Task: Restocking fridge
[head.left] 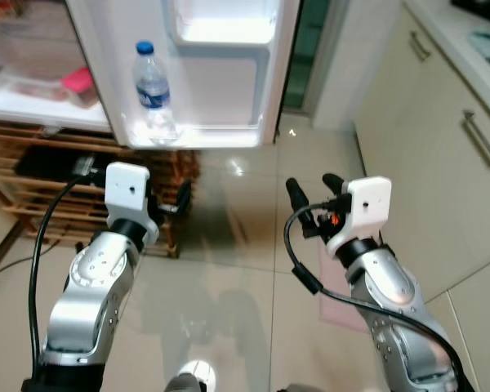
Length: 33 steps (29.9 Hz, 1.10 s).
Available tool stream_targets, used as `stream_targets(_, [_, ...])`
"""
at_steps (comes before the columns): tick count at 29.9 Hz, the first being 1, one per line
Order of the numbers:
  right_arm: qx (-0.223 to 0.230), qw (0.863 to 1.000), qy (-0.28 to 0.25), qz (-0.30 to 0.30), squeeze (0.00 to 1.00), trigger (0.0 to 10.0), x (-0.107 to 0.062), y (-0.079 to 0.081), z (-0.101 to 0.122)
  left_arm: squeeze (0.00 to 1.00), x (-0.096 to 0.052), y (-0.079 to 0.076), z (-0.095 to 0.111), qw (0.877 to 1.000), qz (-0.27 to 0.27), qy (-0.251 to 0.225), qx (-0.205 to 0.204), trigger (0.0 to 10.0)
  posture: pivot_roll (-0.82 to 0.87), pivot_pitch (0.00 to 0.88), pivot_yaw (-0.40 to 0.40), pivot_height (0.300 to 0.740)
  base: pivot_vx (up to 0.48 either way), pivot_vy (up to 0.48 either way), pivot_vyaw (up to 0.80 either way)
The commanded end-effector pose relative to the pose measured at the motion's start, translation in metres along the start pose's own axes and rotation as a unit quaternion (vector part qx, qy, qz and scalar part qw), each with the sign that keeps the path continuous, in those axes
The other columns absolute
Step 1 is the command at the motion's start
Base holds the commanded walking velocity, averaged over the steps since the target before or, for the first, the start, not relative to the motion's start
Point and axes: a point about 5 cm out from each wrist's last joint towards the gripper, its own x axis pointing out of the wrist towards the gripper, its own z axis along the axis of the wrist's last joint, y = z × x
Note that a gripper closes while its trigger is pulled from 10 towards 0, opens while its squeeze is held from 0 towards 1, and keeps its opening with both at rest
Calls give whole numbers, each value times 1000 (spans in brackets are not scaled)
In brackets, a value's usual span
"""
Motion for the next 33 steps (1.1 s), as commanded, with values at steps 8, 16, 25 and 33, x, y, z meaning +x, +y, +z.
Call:
stream_targets(8, [4, 1000, 3, 7, 0, 10000, -2, 4, -9, 0, 9, -9, 8, 999, -39, -2, 4, 10000, 73, 22, 111, 740, 0, -475, 800])
stream_targets(16, [-1, 1000, -5, -12, 0, 10000, -7, 4, -8, 0, 11, -7, -1, 999, -47, 11, 12, 10000, 32, 29, 140, 740, 0, -476, 800])
stream_targets(25, [-23, 998, 7, -63, 0, 10000, -5, -7, -9, 0, 7, 0, 7, 999, 2, -24, 29, 10000, 43, 13, 74, 740, 0, -82, 89])
stream_targets(33, [-12, 995, -4, -96, 0, 10000, 4, -19, -5, 0, 9, -6, 20, 998, -18, -61, 9, 10000, 48, 0, 86, 740, 146, 0, 0])
